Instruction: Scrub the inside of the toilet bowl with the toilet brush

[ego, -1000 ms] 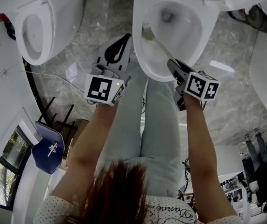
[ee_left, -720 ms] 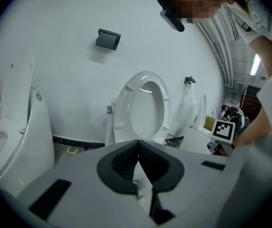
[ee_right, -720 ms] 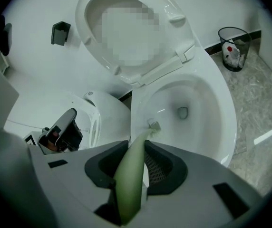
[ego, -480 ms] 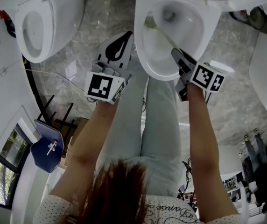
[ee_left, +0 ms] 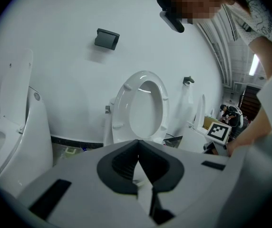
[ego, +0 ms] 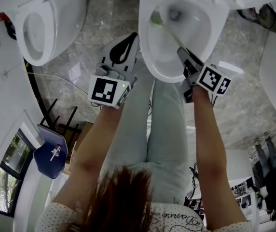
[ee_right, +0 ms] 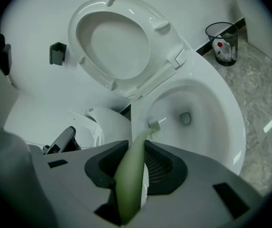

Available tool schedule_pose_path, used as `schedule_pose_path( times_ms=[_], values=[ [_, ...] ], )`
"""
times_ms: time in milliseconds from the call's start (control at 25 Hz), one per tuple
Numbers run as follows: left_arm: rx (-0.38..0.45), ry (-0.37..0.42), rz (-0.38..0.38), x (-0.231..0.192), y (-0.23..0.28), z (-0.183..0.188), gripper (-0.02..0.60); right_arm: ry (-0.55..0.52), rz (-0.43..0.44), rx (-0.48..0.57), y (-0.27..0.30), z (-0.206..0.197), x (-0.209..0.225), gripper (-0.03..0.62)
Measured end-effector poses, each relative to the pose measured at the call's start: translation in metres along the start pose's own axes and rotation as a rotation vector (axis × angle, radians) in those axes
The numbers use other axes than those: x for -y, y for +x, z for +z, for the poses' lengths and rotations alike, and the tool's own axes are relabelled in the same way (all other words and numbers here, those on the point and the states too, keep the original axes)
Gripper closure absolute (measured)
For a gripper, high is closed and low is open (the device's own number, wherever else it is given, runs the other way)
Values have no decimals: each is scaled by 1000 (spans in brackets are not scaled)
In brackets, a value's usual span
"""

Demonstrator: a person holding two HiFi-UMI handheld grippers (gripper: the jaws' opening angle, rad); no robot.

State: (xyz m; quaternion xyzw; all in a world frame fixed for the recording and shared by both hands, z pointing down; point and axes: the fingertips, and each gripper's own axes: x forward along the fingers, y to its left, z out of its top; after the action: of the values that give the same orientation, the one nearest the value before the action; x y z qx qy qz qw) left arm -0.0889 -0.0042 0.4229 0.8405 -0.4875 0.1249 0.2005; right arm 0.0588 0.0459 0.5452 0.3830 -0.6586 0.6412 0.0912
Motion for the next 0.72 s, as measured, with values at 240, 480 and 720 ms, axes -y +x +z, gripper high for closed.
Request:
schedule_pose_path(
  times_ms=[240,480,720],
  values=[
    [-3,4,-5,3,4,-1,578,-82,-27,-83,-18,-40,12,476],
    [-5,11,-8,2,7,1,580,-118,-49,-119,-27,-61,19,476],
    [-6,12,-13,3,8,3,578,-168,-62,-167,-31,-68,22,476]
  ],
)
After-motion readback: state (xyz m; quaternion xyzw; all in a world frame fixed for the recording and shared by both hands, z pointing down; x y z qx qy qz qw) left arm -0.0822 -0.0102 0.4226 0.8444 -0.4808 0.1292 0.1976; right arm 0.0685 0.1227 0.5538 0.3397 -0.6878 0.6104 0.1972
